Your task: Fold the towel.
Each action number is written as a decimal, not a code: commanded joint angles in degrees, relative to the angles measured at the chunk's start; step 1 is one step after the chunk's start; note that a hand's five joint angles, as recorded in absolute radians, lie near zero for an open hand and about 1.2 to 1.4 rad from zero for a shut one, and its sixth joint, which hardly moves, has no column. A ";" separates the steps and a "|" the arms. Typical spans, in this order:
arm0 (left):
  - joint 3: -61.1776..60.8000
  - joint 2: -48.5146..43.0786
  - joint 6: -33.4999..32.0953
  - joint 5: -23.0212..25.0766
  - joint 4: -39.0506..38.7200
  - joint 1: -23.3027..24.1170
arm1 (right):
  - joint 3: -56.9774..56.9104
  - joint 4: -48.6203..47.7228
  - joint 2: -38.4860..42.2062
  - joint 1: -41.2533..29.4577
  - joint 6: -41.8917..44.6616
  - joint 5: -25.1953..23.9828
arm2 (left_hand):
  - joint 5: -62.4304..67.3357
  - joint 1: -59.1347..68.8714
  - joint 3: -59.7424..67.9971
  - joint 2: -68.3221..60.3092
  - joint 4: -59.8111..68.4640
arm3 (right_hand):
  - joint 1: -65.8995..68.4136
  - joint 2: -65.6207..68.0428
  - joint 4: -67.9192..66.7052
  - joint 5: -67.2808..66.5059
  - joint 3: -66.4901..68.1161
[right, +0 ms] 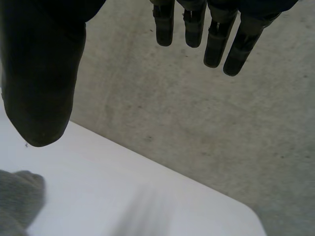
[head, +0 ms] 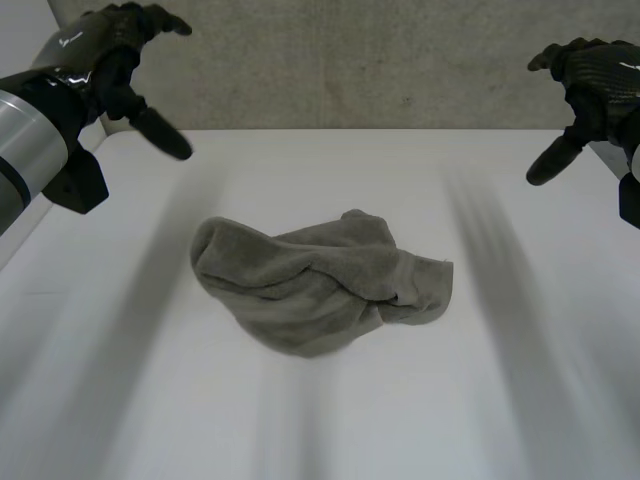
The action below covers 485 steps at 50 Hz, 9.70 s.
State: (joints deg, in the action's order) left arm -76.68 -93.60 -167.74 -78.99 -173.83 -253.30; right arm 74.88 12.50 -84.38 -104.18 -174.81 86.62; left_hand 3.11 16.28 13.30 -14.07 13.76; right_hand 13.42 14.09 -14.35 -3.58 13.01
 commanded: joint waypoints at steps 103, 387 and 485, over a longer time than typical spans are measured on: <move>11.46 -40.79 -24.39 13.69 -6.87 -2.55 | -16.08 -11.97 48.25 -6.04 -15.29 -18.94 | 47.91 44.74 -3.30 -46.94 -3.76 | 29.29 28.62 4.35 -29.13 -3.01; 14.01 -17.67 -21.75 6.57 -32.71 -9.49 | -4.34 -26.03 12.05 0.02 17.04 -14.98 | 66.89 63.72 -3.30 -65.93 -3.76 | 66.58 65.91 4.35 -66.42 -3.01; 17.53 -49.92 -35.73 10.87 -24.54 -8.52 | -2.28 -17.15 34.37 9.61 29.79 -16.13 | 66.89 63.72 -3.30 -65.93 -3.76 | 66.58 65.91 4.35 -66.42 -3.01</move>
State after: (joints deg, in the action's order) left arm -60.21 -142.46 -203.39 -68.01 -198.23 -261.91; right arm 73.72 -4.20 -51.17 -93.99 -145.05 70.08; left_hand 67.90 74.30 13.30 -77.42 13.76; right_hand 75.77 75.86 -14.35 -66.67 13.01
